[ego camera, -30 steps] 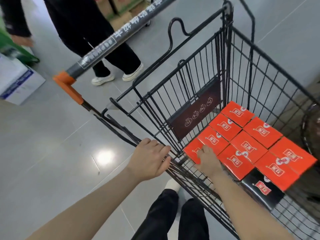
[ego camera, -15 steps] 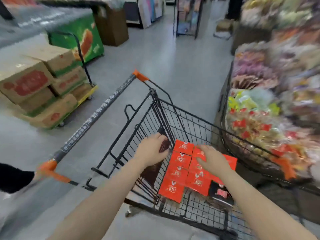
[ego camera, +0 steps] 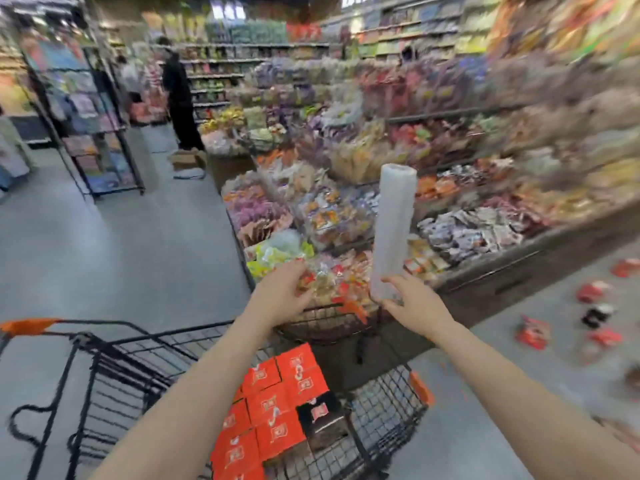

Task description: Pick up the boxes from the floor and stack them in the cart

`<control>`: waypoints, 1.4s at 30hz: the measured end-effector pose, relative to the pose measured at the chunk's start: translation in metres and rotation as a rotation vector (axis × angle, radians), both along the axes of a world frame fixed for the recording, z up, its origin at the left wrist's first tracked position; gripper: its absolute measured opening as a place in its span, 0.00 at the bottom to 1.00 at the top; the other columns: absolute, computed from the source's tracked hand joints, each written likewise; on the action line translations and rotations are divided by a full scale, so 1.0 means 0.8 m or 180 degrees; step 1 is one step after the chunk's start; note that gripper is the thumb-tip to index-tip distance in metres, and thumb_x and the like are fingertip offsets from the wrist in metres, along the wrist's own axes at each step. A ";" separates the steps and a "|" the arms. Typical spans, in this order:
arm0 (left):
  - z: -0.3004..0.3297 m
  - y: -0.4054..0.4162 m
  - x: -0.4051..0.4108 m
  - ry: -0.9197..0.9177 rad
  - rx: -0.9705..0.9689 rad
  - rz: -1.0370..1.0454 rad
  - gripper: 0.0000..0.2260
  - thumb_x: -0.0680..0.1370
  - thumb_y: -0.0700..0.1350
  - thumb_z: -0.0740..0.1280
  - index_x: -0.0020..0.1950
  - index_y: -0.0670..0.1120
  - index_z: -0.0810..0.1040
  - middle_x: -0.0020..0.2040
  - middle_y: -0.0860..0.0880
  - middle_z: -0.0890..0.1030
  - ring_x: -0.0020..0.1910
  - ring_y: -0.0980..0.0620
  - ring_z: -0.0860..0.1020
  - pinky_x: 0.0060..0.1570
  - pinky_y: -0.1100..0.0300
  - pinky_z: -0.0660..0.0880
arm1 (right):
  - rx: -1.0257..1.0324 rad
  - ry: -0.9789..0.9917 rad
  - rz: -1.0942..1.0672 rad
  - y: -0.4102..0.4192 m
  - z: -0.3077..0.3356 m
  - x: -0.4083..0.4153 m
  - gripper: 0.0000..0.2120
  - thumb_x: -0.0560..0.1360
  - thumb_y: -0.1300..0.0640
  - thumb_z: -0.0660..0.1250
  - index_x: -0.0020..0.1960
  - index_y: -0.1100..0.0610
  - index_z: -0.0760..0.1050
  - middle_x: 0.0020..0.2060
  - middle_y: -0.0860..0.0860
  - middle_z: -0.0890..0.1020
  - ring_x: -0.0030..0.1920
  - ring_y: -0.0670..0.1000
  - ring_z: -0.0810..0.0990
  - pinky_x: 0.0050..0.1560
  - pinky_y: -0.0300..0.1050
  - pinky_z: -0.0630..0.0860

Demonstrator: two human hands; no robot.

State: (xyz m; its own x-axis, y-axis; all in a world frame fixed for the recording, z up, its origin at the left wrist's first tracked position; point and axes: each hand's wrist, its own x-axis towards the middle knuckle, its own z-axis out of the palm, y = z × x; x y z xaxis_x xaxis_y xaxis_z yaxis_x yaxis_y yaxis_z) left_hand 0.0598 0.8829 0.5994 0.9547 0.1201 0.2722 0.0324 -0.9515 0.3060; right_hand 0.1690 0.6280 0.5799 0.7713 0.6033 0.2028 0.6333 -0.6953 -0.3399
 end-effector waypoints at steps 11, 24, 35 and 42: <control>0.026 -0.285 0.150 -0.0057 -0.0128 -0.1404 0.18 0.75 0.55 0.60 0.61 0.49 0.73 0.56 0.51 0.77 0.55 0.50 0.75 0.52 0.52 0.74 | 0.0418 -0.0077 -0.1447 -0.327 0.035 0.019 0.20 0.74 0.55 0.65 0.66 0.53 0.70 0.61 0.50 0.74 0.61 0.53 0.74 0.60 0.52 0.72; -0.021 -0.686 0.264 -0.0057 -0.0475 -0.2142 0.14 0.75 0.49 0.66 0.60 0.50 0.74 0.56 0.53 0.76 0.55 0.53 0.76 0.52 0.56 0.72 | 0.0495 0.0173 -0.2419 -0.697 -0.002 0.030 0.21 0.75 0.58 0.66 0.67 0.56 0.70 0.61 0.54 0.75 0.62 0.56 0.73 0.61 0.46 0.66; -0.115 -0.855 0.379 0.0551 -0.0385 -0.2576 0.16 0.73 0.52 0.65 0.59 0.50 0.74 0.55 0.55 0.76 0.50 0.55 0.76 0.49 0.57 0.73 | 0.0488 0.0681 -0.3185 -0.875 -0.082 0.075 0.21 0.76 0.53 0.64 0.69 0.53 0.68 0.65 0.50 0.71 0.64 0.51 0.71 0.61 0.44 0.66; -0.171 -0.938 0.516 0.0885 -0.0342 -0.2781 0.15 0.75 0.51 0.66 0.61 0.52 0.73 0.55 0.56 0.76 0.50 0.58 0.75 0.46 0.62 0.70 | 0.0645 0.1049 -0.3612 -0.947 -0.139 0.159 0.19 0.77 0.51 0.64 0.67 0.53 0.69 0.62 0.51 0.73 0.63 0.51 0.72 0.59 0.43 0.68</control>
State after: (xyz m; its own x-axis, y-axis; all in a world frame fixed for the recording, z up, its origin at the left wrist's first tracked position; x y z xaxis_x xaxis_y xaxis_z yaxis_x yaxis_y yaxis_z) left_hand 0.4724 0.1329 0.4624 0.7473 -0.6627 0.0485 -0.5983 -0.6393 0.4830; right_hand 0.2964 -0.1299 0.4685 0.8754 -0.4746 -0.0917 -0.4445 -0.7159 -0.5384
